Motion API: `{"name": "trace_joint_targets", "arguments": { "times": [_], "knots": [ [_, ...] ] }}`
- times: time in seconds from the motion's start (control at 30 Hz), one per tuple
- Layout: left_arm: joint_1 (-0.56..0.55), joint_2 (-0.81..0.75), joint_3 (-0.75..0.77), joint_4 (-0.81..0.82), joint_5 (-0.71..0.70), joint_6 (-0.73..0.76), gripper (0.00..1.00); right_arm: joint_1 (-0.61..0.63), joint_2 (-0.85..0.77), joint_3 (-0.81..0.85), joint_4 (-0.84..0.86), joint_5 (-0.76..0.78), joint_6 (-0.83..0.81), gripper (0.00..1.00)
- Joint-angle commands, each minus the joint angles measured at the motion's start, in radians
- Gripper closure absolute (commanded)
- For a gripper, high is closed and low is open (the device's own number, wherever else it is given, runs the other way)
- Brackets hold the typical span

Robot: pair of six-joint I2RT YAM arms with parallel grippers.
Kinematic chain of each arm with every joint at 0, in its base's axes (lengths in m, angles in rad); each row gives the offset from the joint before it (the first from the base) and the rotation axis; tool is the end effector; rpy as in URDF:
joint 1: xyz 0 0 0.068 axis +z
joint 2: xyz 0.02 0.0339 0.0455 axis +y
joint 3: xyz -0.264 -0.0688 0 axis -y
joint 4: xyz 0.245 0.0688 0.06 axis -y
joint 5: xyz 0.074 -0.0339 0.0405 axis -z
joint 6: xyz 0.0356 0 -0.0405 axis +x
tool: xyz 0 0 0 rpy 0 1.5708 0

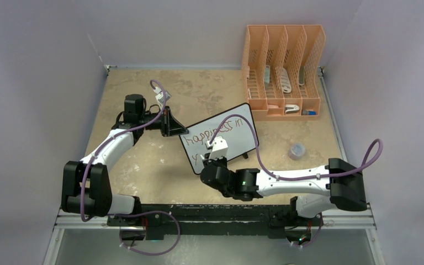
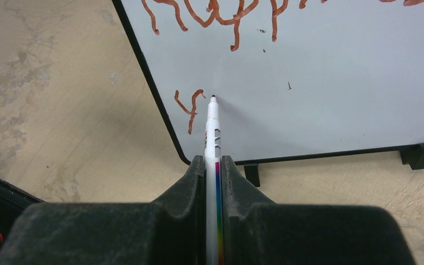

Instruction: Write a sentence on the whiteboard

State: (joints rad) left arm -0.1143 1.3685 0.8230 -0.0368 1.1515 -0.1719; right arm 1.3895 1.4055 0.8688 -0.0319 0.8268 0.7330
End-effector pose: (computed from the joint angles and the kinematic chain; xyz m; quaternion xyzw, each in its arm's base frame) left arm 0.2759 -0.0644 0.2476 0.2369 0.7455 -0.5312 0.3255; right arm 0.0799 0.2908 0.2474 -0.0763 0.8225 0.2122 0.5222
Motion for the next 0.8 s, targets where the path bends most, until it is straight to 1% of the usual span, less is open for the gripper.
{"name": "trace_joint_targets", "arguments": {
  "times": [0.0, 0.53, 0.77],
  "knots": [
    [-0.015, 0.019, 0.001, -0.039, -0.071, 0.032, 1.00, 0.006, -0.008, 0.046, 0.027, 0.058, 0.000, 1.00],
    [-0.015, 0.018, 0.001, -0.039, -0.070, 0.032, 1.00, 0.005, 0.030, 0.060, 0.027, 0.012, -0.014, 1.00],
    [-0.015, 0.019, 0.002, -0.040, -0.071, 0.033, 1.00, 0.006, 0.035, 0.063, -0.014, 0.006, 0.004, 1.00]
  ]
}}
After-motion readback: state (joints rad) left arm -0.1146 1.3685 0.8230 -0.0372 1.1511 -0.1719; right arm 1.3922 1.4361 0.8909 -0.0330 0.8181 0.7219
